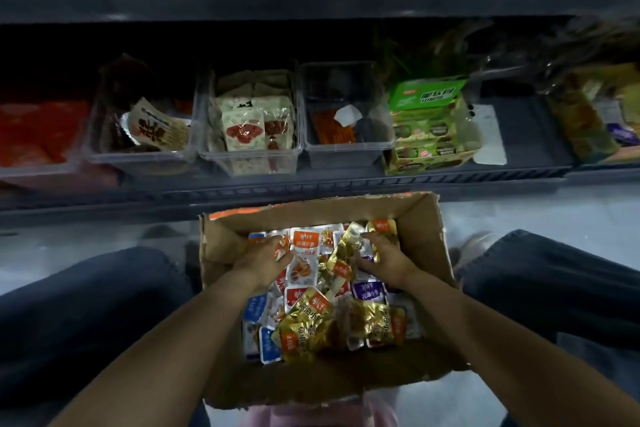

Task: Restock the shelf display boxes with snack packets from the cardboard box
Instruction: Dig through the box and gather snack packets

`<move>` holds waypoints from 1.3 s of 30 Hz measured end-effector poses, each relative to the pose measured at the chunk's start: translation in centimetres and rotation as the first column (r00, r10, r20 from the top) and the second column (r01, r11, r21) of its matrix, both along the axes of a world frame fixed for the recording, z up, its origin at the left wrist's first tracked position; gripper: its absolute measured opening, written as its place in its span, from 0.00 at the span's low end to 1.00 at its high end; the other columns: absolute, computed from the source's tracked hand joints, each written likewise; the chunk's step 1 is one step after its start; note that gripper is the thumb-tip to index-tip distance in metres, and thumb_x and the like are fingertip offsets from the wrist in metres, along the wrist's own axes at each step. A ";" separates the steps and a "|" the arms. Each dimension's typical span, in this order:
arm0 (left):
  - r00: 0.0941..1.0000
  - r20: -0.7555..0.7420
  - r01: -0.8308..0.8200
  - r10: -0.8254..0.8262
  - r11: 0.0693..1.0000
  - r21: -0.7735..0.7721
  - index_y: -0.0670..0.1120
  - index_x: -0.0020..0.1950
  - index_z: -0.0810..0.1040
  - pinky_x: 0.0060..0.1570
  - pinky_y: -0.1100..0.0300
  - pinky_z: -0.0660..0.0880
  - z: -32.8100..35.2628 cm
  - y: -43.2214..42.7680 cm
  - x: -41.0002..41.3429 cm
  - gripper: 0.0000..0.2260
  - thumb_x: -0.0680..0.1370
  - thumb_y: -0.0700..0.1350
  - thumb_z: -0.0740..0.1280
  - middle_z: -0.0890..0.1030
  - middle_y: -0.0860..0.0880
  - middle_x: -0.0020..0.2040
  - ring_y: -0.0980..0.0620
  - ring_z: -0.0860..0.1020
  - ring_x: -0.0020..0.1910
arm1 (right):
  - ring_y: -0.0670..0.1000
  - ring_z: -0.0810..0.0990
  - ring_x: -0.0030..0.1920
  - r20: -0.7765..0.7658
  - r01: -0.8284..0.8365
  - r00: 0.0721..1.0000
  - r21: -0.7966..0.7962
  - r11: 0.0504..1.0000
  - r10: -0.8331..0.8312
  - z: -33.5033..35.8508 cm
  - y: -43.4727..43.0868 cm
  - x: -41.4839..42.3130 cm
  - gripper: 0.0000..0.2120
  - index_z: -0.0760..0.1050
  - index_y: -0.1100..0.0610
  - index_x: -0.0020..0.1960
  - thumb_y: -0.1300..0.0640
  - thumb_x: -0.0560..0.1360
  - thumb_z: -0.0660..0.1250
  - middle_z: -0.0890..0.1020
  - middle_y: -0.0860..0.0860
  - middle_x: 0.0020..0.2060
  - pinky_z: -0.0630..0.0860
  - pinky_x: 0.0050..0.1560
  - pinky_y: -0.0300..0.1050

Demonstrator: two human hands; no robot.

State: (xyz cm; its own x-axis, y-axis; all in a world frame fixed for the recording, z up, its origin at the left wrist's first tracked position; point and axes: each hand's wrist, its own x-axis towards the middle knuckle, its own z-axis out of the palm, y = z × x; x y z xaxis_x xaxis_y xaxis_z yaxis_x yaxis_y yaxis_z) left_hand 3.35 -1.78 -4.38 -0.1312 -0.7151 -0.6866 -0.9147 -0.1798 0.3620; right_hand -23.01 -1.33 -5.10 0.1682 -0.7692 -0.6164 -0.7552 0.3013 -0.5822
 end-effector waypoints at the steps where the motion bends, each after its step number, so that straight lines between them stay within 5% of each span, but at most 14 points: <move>1: 0.999 -0.033 -0.041 0.042 0.999 0.035 0.50 0.74 0.62 0.61 0.54 0.71 -0.7 -0.1 0.0 0.25 0.80 0.60 0.54 0.70 0.46 0.70 0.45 0.73 0.64 | 0.53 0.66 0.69 0.025 0.045 0.999 0.034 0.998 -0.045 -0.8 -0.1 0.3 0.31 0.62 0.54 0.73 0.47 0.74 0.68 0.66 0.52 0.71 0.66 0.65 0.44; 6: 0.979 -0.100 -0.152 0.178 0.963 0.221 0.48 0.76 0.59 0.61 0.56 0.70 -2.8 -0.1 -0.5 0.25 0.81 0.58 0.53 0.69 0.45 0.72 0.46 0.75 0.62 | 0.49 0.74 0.56 0.148 0.236 0.949 0.257 0.937 -0.279 -2.9 0.0 1.9 0.19 0.73 0.58 0.63 0.52 0.75 0.69 0.75 0.50 0.54 0.69 0.52 0.37; 10: 0.966 -0.123 -0.170 0.226 0.919 0.355 0.46 0.72 0.65 0.58 0.56 0.70 -3.9 1.0 -0.9 0.22 0.83 0.55 0.51 0.72 0.43 0.68 0.47 0.74 0.60 | 0.41 0.75 0.43 0.199 0.077 0.967 0.368 0.927 -0.159 -4.0 1.3 3.8 0.13 0.78 0.65 0.57 0.58 0.76 0.67 0.77 0.45 0.41 0.72 0.46 0.28; 13: 0.975 -0.118 -0.130 0.189 0.912 0.390 0.46 0.71 0.67 0.62 0.54 0.69 -4.8 2.1 -0.8 0.21 0.83 0.55 0.51 0.72 0.43 0.68 0.46 0.72 0.63 | 0.45 0.75 0.49 0.169 -0.113 0.984 0.364 0.924 0.053 -5.1 3.2 5.5 0.14 0.77 0.60 0.58 0.55 0.74 0.70 0.77 0.47 0.46 0.72 0.55 0.40; 18: 0.989 -0.096 -0.052 0.111 0.878 0.475 0.49 0.71 0.68 0.66 0.50 0.67 -5.6 3.4 -0.6 0.22 0.82 0.58 0.51 0.71 0.46 0.69 0.46 0.71 0.65 | 0.56 0.75 0.59 0.148 0.067 0.980 0.372 0.926 -0.131 -8.4 6.1 7.1 0.21 0.75 0.53 0.53 0.66 0.64 0.77 0.74 0.51 0.54 0.77 0.58 0.52; 21: 0.991 -0.104 -0.024 0.086 0.869 0.493 0.49 0.70 0.69 0.65 0.54 0.66 -5.5 3.8 -0.8 0.20 0.83 0.54 0.52 0.70 0.46 0.70 0.46 0.69 0.66 | 0.53 0.71 0.62 0.012 -0.121 0.993 0.190 0.974 0.121 -9.1 7.2 6.8 0.26 0.73 0.54 0.62 0.63 0.65 0.76 0.69 0.49 0.60 0.74 0.62 0.46; 24: 0.982 -0.151 -0.025 0.117 0.862 0.506 0.50 0.70 0.71 0.62 0.57 0.66 -5.1 4.0 -1.0 0.18 0.83 0.52 0.53 0.69 0.47 0.71 0.47 0.69 0.67 | 0.50 0.72 0.60 -0.067 -0.212 0.974 0.046 0.976 0.214 -9.8 8.3 5.7 0.20 0.74 0.54 0.60 0.59 0.70 0.72 0.70 0.46 0.59 0.71 0.59 0.39; 27: 0.978 -0.162 -0.025 0.129 0.850 0.527 0.49 0.69 0.71 0.61 0.57 0.68 -5.1 4.3 -1.0 0.17 0.83 0.51 0.54 0.71 0.47 0.70 0.47 0.71 0.65 | 0.49 0.76 0.55 -0.068 -0.175 0.982 0.043 0.984 0.177 -10.2 8.7 4.6 0.10 0.80 0.55 0.49 0.66 0.71 0.70 0.74 0.46 0.54 0.74 0.54 0.38; 30: 0.981 -0.172 0.012 0.094 0.846 0.533 0.47 0.68 0.72 0.60 0.59 0.67 -4.3 4.2 -1.2 0.17 0.83 0.50 0.56 0.72 0.46 0.68 0.48 0.71 0.65 | 0.46 0.75 0.45 0.012 -0.119 0.993 0.085 0.989 0.118 -9.0 7.9 4.1 0.03 0.81 0.58 0.45 0.60 0.72 0.72 0.76 0.45 0.43 0.75 0.49 0.41; 34: 0.962 -0.211 -0.040 0.172 0.856 0.516 0.47 0.70 0.70 0.57 0.62 0.68 -3.3 3.5 -1.5 0.19 0.80 0.52 0.61 0.72 0.47 0.69 0.49 0.71 0.65 | 0.45 0.75 0.31 0.313 0.194 0.909 0.264 0.945 -0.275 -6.4 5.1 3.9 0.05 0.79 0.63 0.43 0.61 0.74 0.71 0.76 0.49 0.30 0.72 0.34 0.39; 39: 0.893 -0.310 -0.191 0.325 0.900 0.390 0.49 0.72 0.62 0.65 0.54 0.68 -1.3 2.4 -2.2 0.32 0.72 0.50 0.73 0.66 0.47 0.73 0.47 0.67 0.69 | 0.43 0.71 0.27 0.429 0.126 0.856 0.366 0.922 -0.287 -0.7 0.5 3.1 0.09 0.74 0.56 0.36 0.60 0.75 0.69 0.74 0.46 0.26 0.69 0.30 0.35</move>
